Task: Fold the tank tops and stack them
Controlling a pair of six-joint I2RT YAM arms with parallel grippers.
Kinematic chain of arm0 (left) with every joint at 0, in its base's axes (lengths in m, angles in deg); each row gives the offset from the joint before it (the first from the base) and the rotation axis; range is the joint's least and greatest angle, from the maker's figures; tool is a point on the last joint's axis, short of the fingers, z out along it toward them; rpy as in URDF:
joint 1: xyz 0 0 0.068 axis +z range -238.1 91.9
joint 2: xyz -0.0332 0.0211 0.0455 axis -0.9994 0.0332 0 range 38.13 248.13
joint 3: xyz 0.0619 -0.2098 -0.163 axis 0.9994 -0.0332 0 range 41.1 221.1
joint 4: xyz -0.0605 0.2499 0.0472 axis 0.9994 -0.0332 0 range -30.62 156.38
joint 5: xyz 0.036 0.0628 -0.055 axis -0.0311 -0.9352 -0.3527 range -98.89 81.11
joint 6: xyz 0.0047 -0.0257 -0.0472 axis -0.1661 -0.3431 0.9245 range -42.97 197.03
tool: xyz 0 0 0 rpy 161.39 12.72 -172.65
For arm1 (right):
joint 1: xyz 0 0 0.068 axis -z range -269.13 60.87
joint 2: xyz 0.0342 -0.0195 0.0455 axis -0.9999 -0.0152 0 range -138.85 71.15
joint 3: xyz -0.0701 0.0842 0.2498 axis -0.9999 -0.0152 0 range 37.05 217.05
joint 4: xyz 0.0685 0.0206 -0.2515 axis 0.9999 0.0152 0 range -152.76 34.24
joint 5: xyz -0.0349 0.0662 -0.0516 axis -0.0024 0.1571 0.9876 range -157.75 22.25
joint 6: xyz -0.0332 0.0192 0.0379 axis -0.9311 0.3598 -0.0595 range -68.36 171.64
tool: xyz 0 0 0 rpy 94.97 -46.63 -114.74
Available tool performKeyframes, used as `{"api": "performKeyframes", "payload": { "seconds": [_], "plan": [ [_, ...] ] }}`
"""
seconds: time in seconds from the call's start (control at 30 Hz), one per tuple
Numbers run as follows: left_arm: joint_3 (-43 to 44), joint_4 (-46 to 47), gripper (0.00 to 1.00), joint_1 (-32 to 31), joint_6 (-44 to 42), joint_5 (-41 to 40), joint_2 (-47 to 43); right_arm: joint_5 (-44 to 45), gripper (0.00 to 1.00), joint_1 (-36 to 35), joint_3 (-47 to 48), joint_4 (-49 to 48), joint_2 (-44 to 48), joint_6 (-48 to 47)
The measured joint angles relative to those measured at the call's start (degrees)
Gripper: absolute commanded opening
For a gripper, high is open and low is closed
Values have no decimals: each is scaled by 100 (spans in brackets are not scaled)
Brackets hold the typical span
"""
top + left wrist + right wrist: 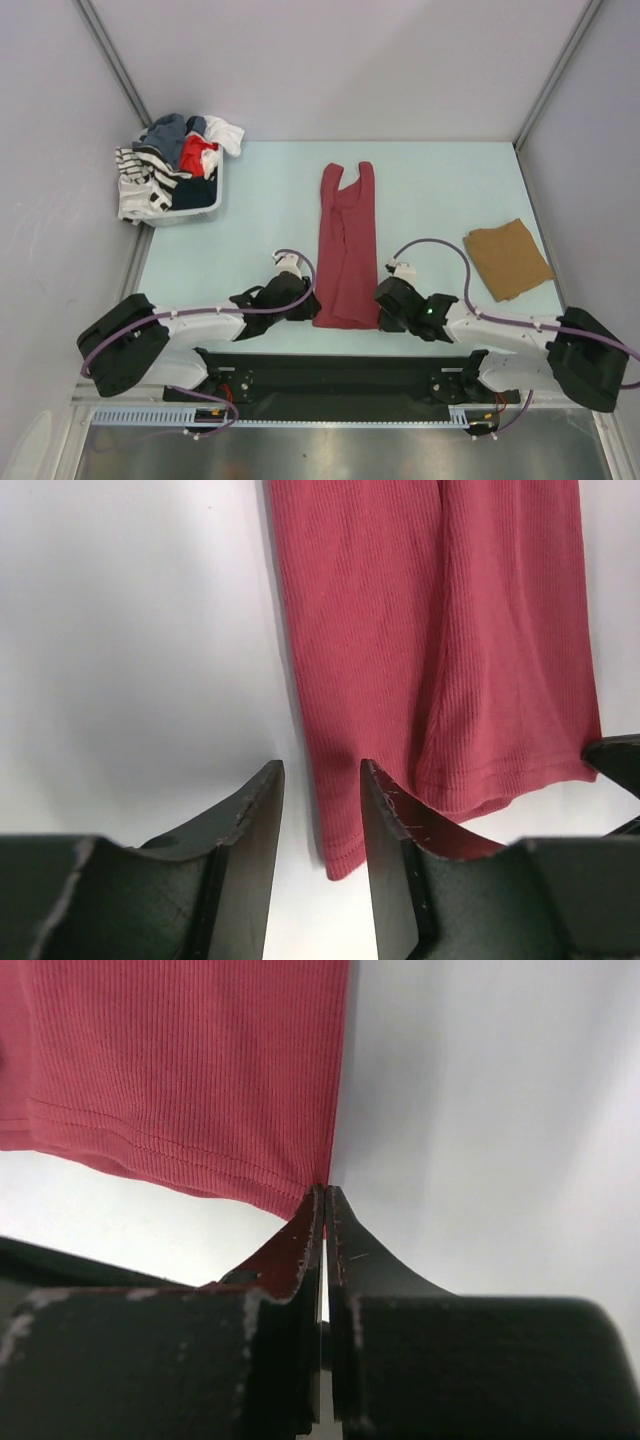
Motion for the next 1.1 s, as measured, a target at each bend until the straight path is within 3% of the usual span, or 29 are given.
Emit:
{"api": "performKeyframes", "payload": {
  "seconds": [0.27,0.57,0.87,0.93,0.97,1.03,1.1],
  "plan": [
    [-68,63,42,-79,142,26,-37,-546,6,546,-960,-402,1078,190],
    [-160,-247,47,-732,551,155,-343,-933,5,614,-1143,-898,992,267],
    [-240,-323,39,-901,927,122,-387,-944,5,590,-1147,-903,990,269],
    [-260,-76,43,-901,1005,157,-249,-944,5,588,-1145,-826,1043,267],
    [-260,96,52,-901,1054,179,-153,-940,5,581,-1145,-789,1069,267],
    [-249,372,57,-903,1137,216,-35,-929,5,557,-1147,-732,1113,267],
    [-256,592,45,-909,1209,219,55,-925,4,535,-1145,-688,1139,264]
  ]
}}
